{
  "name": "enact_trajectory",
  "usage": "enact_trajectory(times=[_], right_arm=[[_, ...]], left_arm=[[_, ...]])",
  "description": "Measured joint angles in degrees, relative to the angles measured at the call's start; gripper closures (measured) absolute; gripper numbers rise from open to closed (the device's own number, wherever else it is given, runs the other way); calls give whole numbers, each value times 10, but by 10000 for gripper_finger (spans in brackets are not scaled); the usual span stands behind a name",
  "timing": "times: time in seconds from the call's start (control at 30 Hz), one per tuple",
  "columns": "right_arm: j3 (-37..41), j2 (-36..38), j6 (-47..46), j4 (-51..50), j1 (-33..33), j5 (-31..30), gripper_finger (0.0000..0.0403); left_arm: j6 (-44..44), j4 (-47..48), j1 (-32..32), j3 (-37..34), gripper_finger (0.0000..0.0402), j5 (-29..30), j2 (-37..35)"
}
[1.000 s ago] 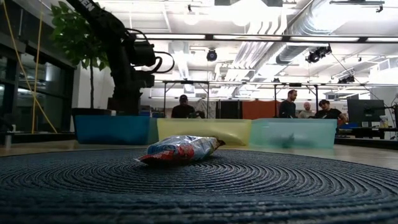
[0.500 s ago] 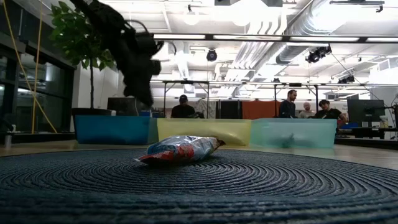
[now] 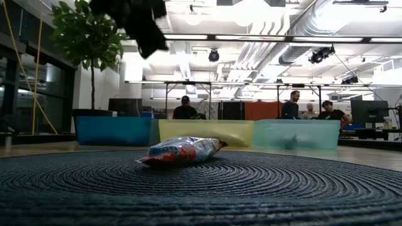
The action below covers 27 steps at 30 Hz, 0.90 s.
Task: Pick and place Granola Bars by type
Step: Put the red granola bar into the blue bin
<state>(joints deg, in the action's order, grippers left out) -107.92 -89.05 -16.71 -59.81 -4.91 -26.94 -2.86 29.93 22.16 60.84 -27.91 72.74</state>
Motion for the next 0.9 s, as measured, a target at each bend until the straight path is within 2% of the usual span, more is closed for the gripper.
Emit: enact_trajectory(times=[0.23,0.37,0.5,0.77,0.9], right_arm=[[0,15,1,-5,0,24,183],[0,14,-10,-16,0,75,183],[0,14,-48,-26,-2,83,183],[0,2,-159,-44,-42,87,183],[1,-12,-119,-33,-77,125,183]], left_arm=[[59,1,-156,0,270,94,-66],[101,11,-232,0,270,180,-103],[148,52,-305,-1,270,280,-136],[308,90,-434,-91,270,399,-211],[374,88,-486,-136,270,453,-263]])
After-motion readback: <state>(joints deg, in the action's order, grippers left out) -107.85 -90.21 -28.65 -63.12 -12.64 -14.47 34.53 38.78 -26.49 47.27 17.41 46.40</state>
